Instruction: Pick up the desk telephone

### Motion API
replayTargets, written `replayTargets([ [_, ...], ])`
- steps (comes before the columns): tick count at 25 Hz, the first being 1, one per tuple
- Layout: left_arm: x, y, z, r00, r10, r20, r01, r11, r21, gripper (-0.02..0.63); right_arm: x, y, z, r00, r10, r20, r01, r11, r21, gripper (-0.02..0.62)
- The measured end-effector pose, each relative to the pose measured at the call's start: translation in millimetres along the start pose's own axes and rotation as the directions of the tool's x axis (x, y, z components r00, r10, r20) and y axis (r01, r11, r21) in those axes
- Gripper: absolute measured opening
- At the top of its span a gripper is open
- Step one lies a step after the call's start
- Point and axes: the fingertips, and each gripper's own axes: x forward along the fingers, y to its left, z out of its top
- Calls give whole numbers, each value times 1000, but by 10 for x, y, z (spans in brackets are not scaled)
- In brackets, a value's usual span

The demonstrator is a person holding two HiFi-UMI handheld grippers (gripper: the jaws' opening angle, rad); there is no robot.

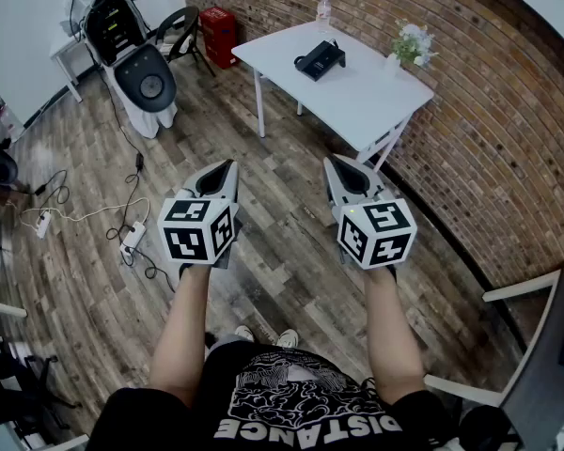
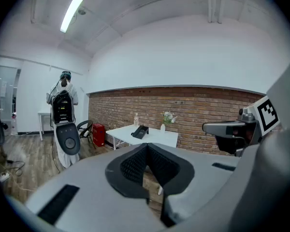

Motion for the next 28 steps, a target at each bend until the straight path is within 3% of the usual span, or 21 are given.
replayTargets([
  [12,258,149,-22,1000,-13,2,13,1000,-4,8,335,-63,-153,999,26,-23,-26,1000,12,3],
  [19,744,548,38,999,-46,8,46,999,-13,15,917,-199,-176,999,2,-33,-2,1000,6,3],
  [28,1526,1247,324,991,-132,-3,132,991,-37,83,1893,-361,-37,996,-59,-68,60,998,6,6],
])
